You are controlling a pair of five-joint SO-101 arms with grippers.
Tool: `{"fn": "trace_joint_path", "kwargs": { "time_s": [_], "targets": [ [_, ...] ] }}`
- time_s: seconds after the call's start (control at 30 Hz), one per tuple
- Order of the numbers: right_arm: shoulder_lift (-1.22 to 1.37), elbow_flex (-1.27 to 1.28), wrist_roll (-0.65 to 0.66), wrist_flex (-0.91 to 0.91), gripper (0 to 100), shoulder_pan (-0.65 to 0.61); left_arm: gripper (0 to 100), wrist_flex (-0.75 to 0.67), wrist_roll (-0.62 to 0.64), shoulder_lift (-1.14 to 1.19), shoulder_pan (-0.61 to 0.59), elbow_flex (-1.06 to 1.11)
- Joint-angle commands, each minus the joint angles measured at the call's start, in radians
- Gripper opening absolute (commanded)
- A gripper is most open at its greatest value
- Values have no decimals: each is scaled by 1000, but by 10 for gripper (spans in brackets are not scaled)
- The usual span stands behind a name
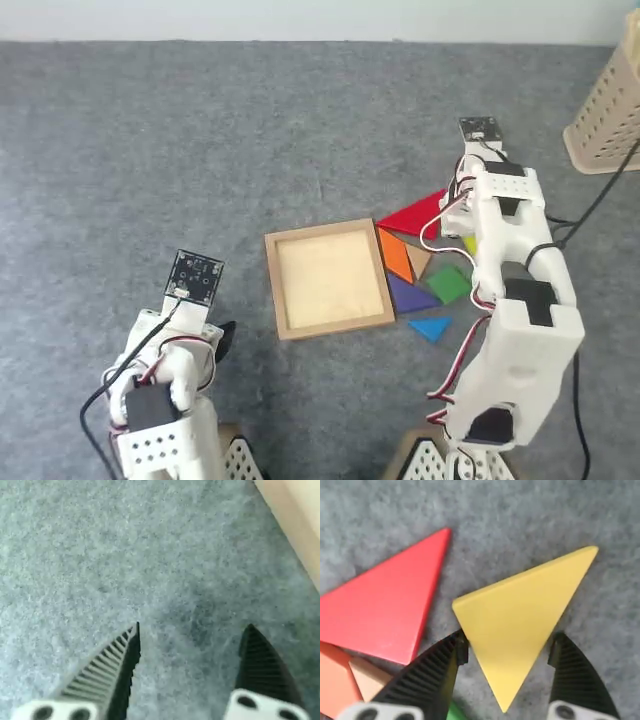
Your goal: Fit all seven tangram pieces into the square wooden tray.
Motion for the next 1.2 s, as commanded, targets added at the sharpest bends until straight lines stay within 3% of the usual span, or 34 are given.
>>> {"fn": "trace_joint_path", "kwargs": {
  "time_s": [0.0, 0.17, 0.43, 0.77, 0.9, 1.07, 1.17],
  "targets": [
    [10, -38, 18, -5, 217, 28, 299, 3, 6, -17, 3, -13],
    [18, -75, 6, 84, 42, 74, 299, 3, 6, -17, 3, -13],
    [-79, -143, -43, 225, 53, 153, 299, 3, 6, -17, 3, -13],
    [-232, -144, -68, 102, 60, -25, 299, 3, 6, -17, 3, -13],
    [-137, -178, -60, 35, 188, -25, 299, 3, 6, -17, 3, -13],
    [33, -325, -60, 35, 399, 35, 299, 3, 6, -17, 3, -13],
    [139, -428, -61, 64, 472, 56, 299, 3, 6, -17, 3, -13]
  ]
}}
